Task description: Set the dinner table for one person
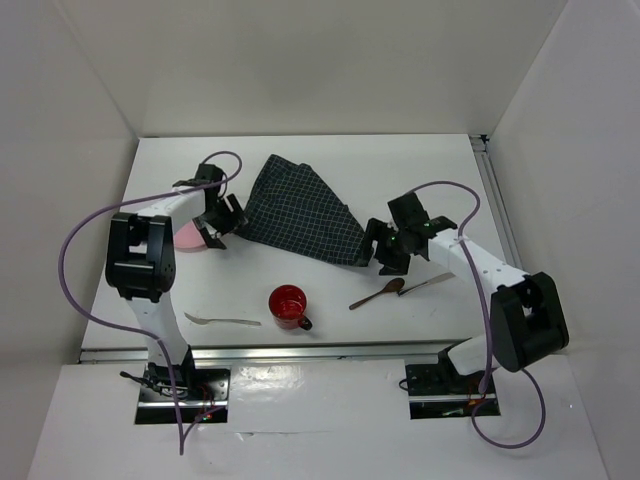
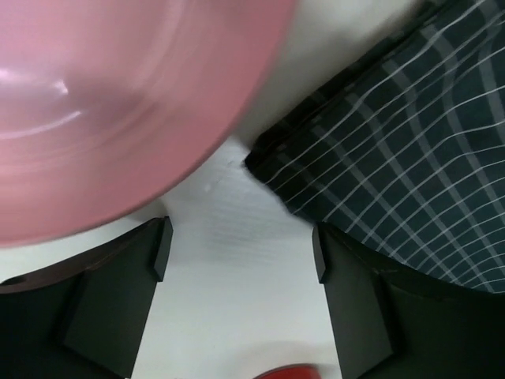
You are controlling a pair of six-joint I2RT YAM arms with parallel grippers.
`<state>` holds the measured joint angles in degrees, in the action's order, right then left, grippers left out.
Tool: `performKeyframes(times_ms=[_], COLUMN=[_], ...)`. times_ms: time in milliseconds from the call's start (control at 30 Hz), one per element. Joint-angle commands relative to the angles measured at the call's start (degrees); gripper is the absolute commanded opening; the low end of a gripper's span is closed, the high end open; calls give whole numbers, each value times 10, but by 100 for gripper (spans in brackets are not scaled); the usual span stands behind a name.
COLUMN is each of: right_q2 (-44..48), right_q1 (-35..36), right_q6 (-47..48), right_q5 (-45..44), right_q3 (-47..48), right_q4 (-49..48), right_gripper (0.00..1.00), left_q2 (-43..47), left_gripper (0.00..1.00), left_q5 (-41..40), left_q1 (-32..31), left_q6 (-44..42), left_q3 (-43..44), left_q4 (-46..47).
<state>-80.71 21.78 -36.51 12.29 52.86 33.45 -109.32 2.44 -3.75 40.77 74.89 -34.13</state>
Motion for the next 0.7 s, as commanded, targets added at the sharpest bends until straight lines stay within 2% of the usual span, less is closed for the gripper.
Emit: performKeyframes(times_ms=[0,167,267,300,333,433,567,600,667], right_q2=[7,-29,-50,-55,-64,-88,-104,-104,-104], right_q1=[-3,2,2,2,2,2,2,2,-15], right_q6=[-24,-30,-35,-35,-35,-35,-35,-35,-35], right_q5=[52,52,58,58,58,53,27,13,7], right_q3=[-4,-18,-30,-30,-35,-28,-3,4,32], right_q4=[-60,-100,-125,-138,-143,-149,-154,-154,-154], right_gripper=[83,83,83,82,81,75,56,42,26], left_q2=[-21,-44,-49,-49,-49,-49,-44,-44,-39], left_gripper=[88,79,65,57,35,0,0,0,0], left_q5=[7,7,7,7,7,7,7,7,7], left_q1=[-9,-14,-14,-14,-14,-14,-14,-14,-14], left_q6=[3,9,9,9,9,9,-6,-6,-12], left_q3=[47,59,53,53,59,65,95,104,129], left_q4=[28,41,49,49,49,49,23,17,-1])
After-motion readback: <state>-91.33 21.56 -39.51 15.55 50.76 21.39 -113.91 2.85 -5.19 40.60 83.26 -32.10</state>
